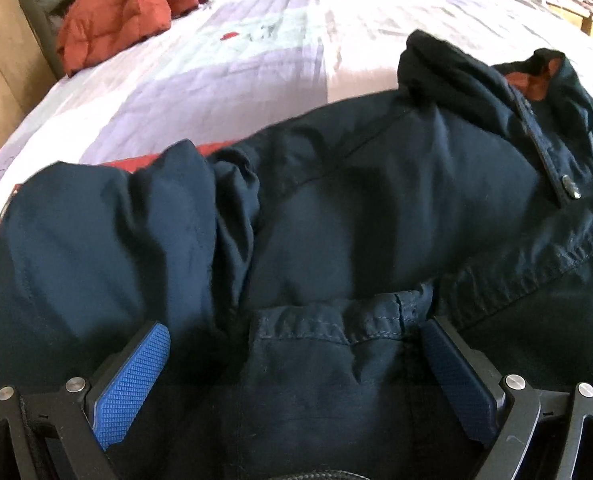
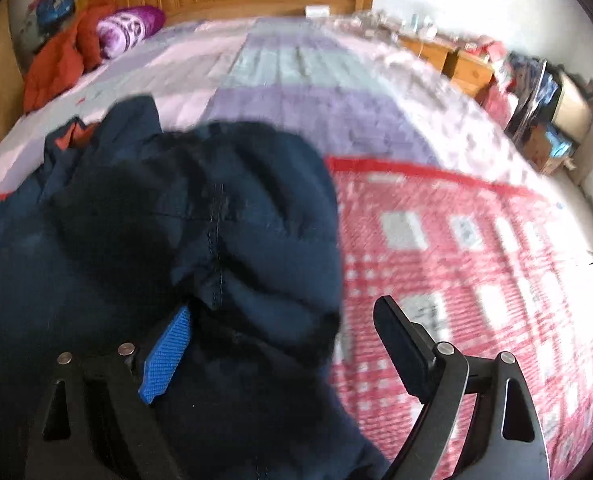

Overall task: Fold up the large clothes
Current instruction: 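Lay the sleeve on the jacket and open the right tool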

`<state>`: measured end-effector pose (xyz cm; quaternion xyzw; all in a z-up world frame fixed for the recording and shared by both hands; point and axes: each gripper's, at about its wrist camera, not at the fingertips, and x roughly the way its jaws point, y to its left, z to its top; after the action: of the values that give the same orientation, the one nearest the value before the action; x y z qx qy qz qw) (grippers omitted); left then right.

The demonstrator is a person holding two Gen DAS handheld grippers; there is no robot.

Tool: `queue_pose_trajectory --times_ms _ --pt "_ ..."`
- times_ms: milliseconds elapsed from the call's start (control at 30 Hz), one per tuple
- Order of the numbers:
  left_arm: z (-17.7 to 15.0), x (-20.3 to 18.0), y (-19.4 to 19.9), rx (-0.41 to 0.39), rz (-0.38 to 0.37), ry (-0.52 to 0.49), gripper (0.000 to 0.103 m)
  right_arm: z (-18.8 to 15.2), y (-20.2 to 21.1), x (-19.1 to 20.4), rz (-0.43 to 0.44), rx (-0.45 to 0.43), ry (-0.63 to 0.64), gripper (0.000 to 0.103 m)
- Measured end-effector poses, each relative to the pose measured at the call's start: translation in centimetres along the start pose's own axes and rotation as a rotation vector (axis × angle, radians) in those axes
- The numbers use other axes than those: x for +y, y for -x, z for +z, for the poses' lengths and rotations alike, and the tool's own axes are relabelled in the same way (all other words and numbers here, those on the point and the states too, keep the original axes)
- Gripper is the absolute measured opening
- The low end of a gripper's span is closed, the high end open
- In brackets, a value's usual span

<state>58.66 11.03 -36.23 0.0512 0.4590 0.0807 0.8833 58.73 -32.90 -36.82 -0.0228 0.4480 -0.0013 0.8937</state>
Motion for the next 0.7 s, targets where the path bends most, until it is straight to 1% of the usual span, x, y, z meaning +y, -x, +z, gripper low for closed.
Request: queue_pose_trajectory --times_ms 67,133,200,233,267,300,333,367,400,433,467,500,533,600,633,700 --pt "-0.1 -0.3 0.3 -0.004 0.011 -0.019 0.103 0.4 1.7 0.9 -0.009 -0.069 0.047 0.091" --pt "-0.3 -0.4 0.5 -0.017 0.02 -0.038 0.103 0.9 2.1 1.8 0.031 -0.092 0.075 0.091" --pt "-0.6 -0.3 0.6 -0.018 0.017 -0.03 0.103 1.5 1.4 3.1 0.085 -0.07 0.119 0.091" --pt "-0.7 -0.2 0.5 -0.016 0.011 -0.024 0.103 1.9 0.5 3.5 0.086 -0.044 0.15 0.091" --pt "-0.7 -0.1 0.4 -0.013 0.004 -0.019 0.103 2.0 -1.2 3.3 0.031 0.01 0.168 0.091" --pt "-0.7 -0.1 0.2 -0.007 -0.003 -0.013 0.103 1.9 -2.6 2.3 0.033 0.057 0.131 0.091" --pt "-0.7 -0.1 0.1 -0.002 -0.011 -0.011 0.103 2.1 -3.7 0.3 0.088 0.098 0.025 0.095" --pt "-0.8 -0.1 0.1 0.0 -0.013 -0.013 0.103 2.3 -4.7 -1.8 0.123 0.142 -0.102 0.098" --pt "-0.7 -0.3 0.1 0.001 -0.011 -0.021 0.103 2.4 -4.8 -2.4 0.118 0.142 -0.125 0.1" --pt "-0.7 -0.3 0.1 0.003 -0.01 -0.026 0.103 2.4 -4.5 -2.3 0.108 0.133 -0.113 0.1" --pt "-0.7 -0.3 0.3 0.003 -0.007 -0.029 0.103 2.3 -3.7 -1.5 0.079 0.114 -0.073 0.1" --pt "-0.6 -0.4 0.7 -0.002 0.001 -0.039 0.103 2.3 -2.8 -1.0 0.062 0.086 -0.041 0.097" --pt "-0.6 -0.5 1.3 -0.01 0.005 -0.051 0.103 2.3 -1.7 -0.7 0.047 0.053 -0.014 0.093" --pt "-0.6 -0.8 2.7 -0.033 -0.001 -0.063 0.103 1.9 1.2 -0.1 0.028 -0.036 0.029 0.093" --pt "-0.5 -1.2 3.9 -0.065 0.006 -0.076 0.103 1.6 2.5 0.4 0.025 -0.078 0.047 0.093" --pt "-0.2 -1.9 5.7 -0.128 0.013 -0.094 0.103 1.5 4.2 1.5 0.026 -0.13 0.084 0.093"
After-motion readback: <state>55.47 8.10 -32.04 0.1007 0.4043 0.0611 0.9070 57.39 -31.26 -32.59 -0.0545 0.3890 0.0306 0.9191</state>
